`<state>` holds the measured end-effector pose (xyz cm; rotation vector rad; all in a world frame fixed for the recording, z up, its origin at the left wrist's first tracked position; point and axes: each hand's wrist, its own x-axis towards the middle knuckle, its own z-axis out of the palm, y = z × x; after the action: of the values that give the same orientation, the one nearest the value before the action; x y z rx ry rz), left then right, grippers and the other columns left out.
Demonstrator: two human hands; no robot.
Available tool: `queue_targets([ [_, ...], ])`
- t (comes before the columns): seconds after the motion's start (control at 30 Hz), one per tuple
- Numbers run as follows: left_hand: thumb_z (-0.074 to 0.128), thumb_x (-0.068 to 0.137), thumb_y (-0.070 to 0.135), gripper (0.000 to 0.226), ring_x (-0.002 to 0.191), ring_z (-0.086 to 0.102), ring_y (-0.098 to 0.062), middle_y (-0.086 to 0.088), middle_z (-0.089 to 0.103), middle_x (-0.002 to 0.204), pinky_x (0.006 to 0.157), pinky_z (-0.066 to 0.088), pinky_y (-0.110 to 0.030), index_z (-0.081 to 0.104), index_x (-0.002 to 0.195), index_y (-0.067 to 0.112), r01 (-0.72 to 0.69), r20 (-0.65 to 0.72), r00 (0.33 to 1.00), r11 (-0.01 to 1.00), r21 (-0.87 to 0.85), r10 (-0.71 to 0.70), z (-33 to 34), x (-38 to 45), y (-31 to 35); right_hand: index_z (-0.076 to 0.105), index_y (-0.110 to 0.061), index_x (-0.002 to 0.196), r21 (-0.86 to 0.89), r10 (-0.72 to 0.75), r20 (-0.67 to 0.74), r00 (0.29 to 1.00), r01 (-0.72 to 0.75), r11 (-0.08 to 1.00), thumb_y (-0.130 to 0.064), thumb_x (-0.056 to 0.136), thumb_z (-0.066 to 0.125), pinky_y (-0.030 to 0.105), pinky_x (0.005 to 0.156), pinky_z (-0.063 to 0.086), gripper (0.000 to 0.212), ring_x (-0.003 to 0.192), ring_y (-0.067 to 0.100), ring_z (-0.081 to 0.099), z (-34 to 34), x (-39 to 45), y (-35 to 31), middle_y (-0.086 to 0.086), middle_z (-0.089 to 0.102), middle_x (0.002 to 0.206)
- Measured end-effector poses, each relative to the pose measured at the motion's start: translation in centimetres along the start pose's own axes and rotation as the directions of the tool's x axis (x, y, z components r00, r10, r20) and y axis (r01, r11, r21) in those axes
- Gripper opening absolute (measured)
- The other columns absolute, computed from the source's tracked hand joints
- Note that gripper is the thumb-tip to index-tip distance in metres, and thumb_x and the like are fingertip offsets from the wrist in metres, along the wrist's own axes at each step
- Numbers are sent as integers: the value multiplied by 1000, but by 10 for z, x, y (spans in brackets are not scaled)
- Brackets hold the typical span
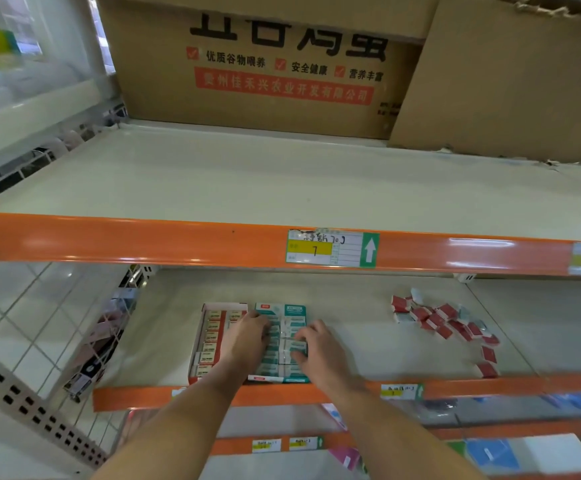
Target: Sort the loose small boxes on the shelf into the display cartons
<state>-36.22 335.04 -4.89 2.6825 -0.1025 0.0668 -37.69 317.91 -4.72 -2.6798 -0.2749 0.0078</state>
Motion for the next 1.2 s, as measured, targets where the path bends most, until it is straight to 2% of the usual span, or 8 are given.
queue_targets([
  [0.13, 55, 95, 23, 10, 72, 55, 1, 13, 54, 104, 51, 42, -10, 64, 101, 25, 12, 2, 1000, 999, -44, -12, -2, 4, 1, 54, -23, 124, 7, 55, 5, 998, -55, 998, -32, 89, 71, 26, 89, 52, 41, 106, 11, 58, 1, 7, -2, -8, 46, 124],
  [0.27, 51, 97, 23, 12, 71, 54, 2, 15, 53, 97, 48, 41, -9, 63, 95, 25, -3, 4, 1000, 1000, -25, 3, 0, 6, -1, 49, -21, 135, 58, 108, 37, 993, -110, 992, -27, 91, 69, 24, 88, 51, 49, 107, 11, 58, 2, 11, 0, -7, 49, 129],
  [0.33, 51, 97, 24, 13, 74, 55, -1, 13, 54, 100, 52, 41, -9, 64, 96, 24, -5, 7, 1000, 1000, -8, 5, 1, 8, -3, 47, -20, 139, 81, 106, 47, 993, -110, 991, -23, 92, 67, 23, 89, 48, 51, 111, 12, 57, 1, 12, 3, -6, 52, 131],
  [0.43, 56, 94, 20, 16, 93, 58, -10, 5, 59, 111, 73, 42, -15, 68, 105, 21, -16, 2, 1000, 1000, 3, 16, 1, 10, -8, 47, -20, 141, 112, 79, 51, 996, -85, 990, -18, 92, 67, 24, 95, 48, 53, 113, 12, 56, 0, 14, 7, -6, 52, 134],
  [0.57, 55, 95, 30, 12, 87, 57, -5, 11, 56, 107, 69, 51, -17, 65, 101, 27, -6, 2, 1000, 999, 38, 5, -2, 10, -9, 47, -20, 141, 129, 35, 59, 998, -42, 991, -14, 92, 66, 26, 101, 46, 53, 119, 11, 54, 0, 15, 10, -7, 51, 137],
  [0.73, 59, 92, 28, 27, 116, 42, -14, 6, 50, 122, 93, 48, -29, 63, 118, 26, -84, 35, 996, 979, 185, 78, 0, 12, -4, 47, -18, 140, 176, 20, 63, 998, -31, 984, -19, 89, 71, 25, 102, 45, 57, 119, 12, 53, 2, 14, 11, -5, 49, 135],
  [0.97, 61, 91, 26, 27, 116, 42, -13, 9, 53, 124, 93, 47, -31, 63, 118, 29, -56, 63, 997, 985, 166, 46, -8, 12, -9, 44, -17, 142, 211, 3, 87, 996, -21, 977, -15, 90, 69, 24, 104, 43, 58, 124, 12, 51, 1, 12, 16, -5, 48, 138],
  [1.2, 49, 98, 25, 20, 108, 50, -14, 4, 59, 113, 86, 48, -29, 61, 115, 25, 11, -5, 1000, 984, 179, -10, -14, 5, -3, 43, -18, 144, 233, -11, 105, 994, -14, 972, -8, 91, 65, 23, 104, 45, 58, 124, 10, 51, 2, 10, 16, -5, 49, 140],
])
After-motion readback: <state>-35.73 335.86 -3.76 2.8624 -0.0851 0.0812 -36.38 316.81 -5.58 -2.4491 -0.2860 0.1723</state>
